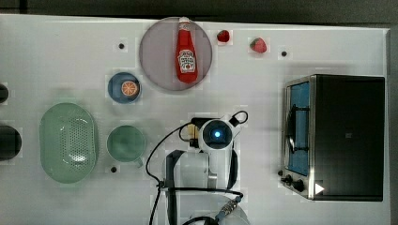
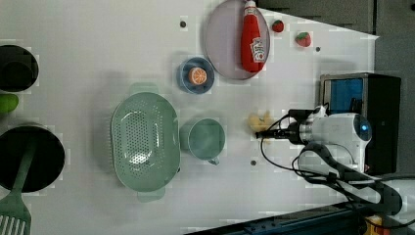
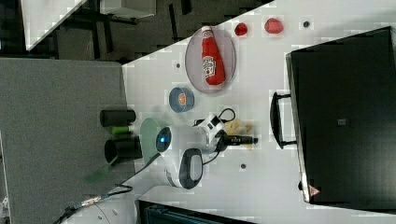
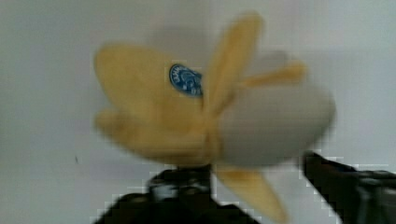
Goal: Pick Banana and place it in mug.
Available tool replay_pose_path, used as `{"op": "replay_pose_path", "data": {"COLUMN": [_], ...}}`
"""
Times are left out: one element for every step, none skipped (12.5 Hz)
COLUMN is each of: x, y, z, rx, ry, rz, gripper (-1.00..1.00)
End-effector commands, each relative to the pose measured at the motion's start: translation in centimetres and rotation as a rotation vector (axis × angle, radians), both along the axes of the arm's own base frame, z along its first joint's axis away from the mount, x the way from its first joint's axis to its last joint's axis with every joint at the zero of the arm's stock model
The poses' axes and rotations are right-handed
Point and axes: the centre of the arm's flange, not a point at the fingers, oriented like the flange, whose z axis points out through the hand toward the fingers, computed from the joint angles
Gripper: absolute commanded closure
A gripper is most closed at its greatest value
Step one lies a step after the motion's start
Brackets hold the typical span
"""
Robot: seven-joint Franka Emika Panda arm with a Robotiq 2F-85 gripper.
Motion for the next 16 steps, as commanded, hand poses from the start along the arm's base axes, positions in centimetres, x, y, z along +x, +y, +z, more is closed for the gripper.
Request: {"op": "replay_pose_path", "data": {"x": [1.7, 1.8, 1.8, 1.8, 1.8, 1.9, 2.3, 2.5, 2.4, 2.3, 2.1, 1.8, 1.3, 0.6, -0.1, -0.7], "y": [0.0, -0.1, -0.3, -0.7, -1.0, -1.2, -1.3, -1.2, -1.2, -1.1, -1.1, -1.3, -1.6, -1.6, -1.0, 0.4], "z": [2.7, 3.5, 4.3, 5.4, 6.8, 8.6, 11.0, 13.6, 16.3, 19.0, 21.7, 24.5, 26.9, 29.0, 30.3, 31.2], "rx": [0.007, 0.006, 0.006, 0.005, 0.005, 0.006, 0.008, 0.009, 0.011, 0.013, 0.015, 0.016, 0.019, 0.023, 0.025, 0.024], "ry": [-0.092, -0.1, -0.1, -0.093, -0.084, -0.082, -0.097, -0.116, -0.127, -0.14, -0.151, -0.164, -0.167, -0.157, -0.129, -0.092], "rz": [0.006, 0.004, -0.003, -0.011, -0.018, -0.023, -0.024, -0.024, -0.024, -0.022, -0.023, -0.027, -0.035, -0.037, -0.027, -0.009], "gripper": [0.25, 0.46, 0.46, 0.46, 0.46, 0.46, 0.46, 0.46, 0.46, 0.46, 0.46, 0.46, 0.46, 0.46, 0.46, 0.46]}}
